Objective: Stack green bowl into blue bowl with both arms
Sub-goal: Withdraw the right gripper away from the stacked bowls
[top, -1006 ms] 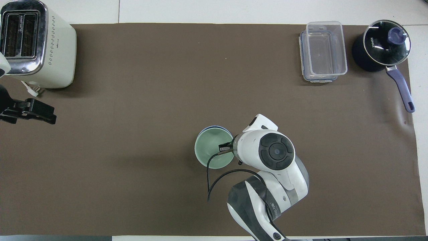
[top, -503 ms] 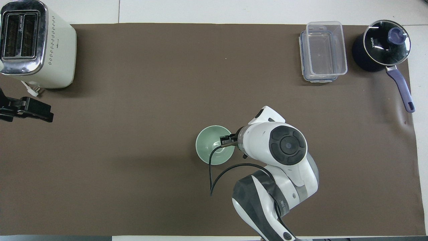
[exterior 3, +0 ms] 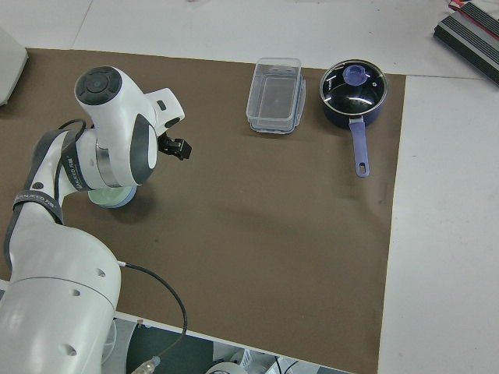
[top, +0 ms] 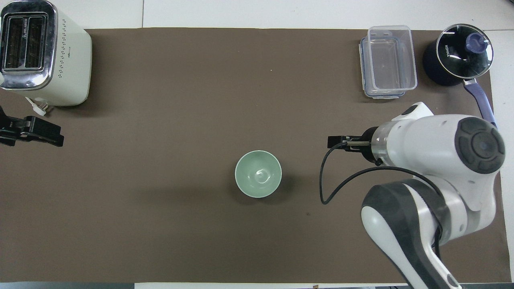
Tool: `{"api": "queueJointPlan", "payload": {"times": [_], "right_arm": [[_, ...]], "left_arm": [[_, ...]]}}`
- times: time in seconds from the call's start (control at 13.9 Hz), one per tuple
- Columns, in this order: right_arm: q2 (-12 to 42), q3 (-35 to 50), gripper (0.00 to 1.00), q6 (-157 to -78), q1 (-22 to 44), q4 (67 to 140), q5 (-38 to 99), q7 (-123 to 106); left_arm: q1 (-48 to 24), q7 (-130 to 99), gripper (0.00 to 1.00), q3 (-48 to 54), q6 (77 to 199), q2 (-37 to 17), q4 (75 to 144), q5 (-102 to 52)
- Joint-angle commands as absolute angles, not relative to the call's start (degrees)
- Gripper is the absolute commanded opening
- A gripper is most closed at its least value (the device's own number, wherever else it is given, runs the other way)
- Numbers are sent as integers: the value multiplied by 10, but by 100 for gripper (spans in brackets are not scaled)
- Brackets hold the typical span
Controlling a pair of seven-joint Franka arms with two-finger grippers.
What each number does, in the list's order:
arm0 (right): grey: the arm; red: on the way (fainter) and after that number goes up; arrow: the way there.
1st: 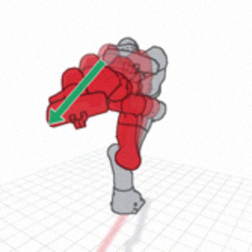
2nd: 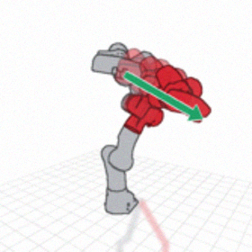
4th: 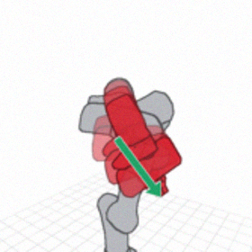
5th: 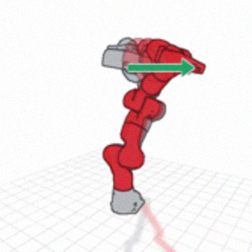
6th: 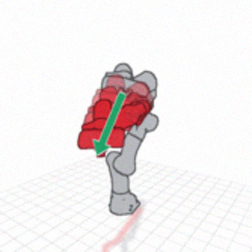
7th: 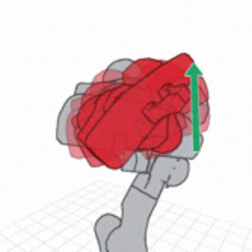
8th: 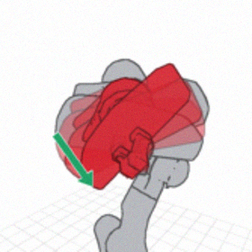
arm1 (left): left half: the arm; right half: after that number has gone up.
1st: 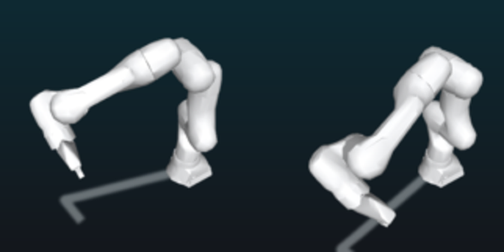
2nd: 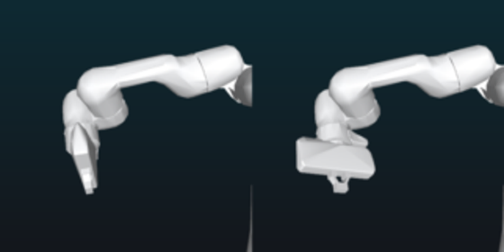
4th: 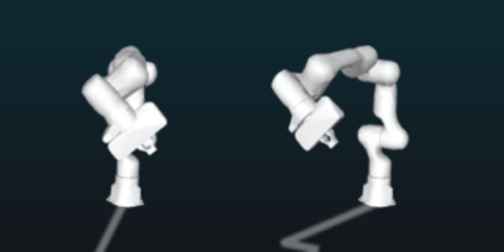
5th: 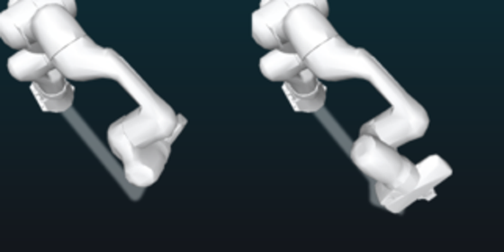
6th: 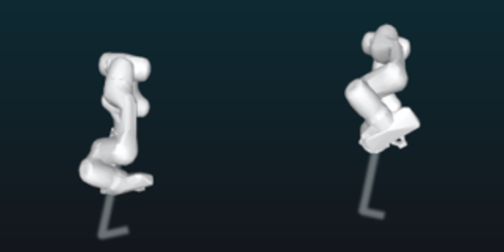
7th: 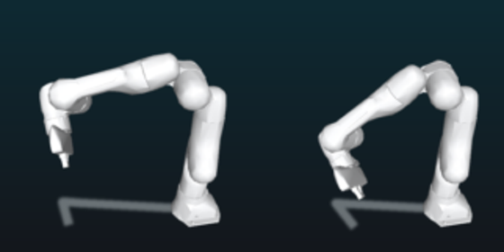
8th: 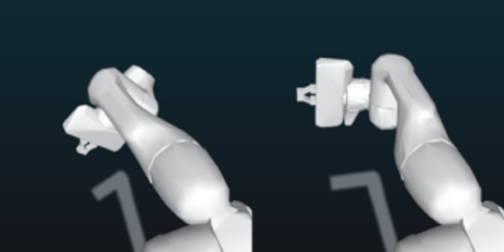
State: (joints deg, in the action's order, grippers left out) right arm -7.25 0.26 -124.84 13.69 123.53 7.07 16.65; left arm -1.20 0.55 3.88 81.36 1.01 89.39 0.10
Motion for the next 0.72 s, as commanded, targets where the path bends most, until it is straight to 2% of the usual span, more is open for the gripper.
{"api": "queueJointPlan", "payload": {"times": [0.0, 0.43, 0.65], "right_arm": [[-83, 8, 100, -1217, 64, 1245, 54, 115], [-83, 8, 100, -1193, 13, 1238, 8, 103], [-71, 9, 100, -1150, 6, 1181, 6, 102]], "left_arm": [[-20, 7, 100, 35, 817, 18, 898, -4], [-18, 6, 100, 37, 820, 22, 898, -4], [-20, 6, 100, 37, 820, 22, 898, -4]]}}
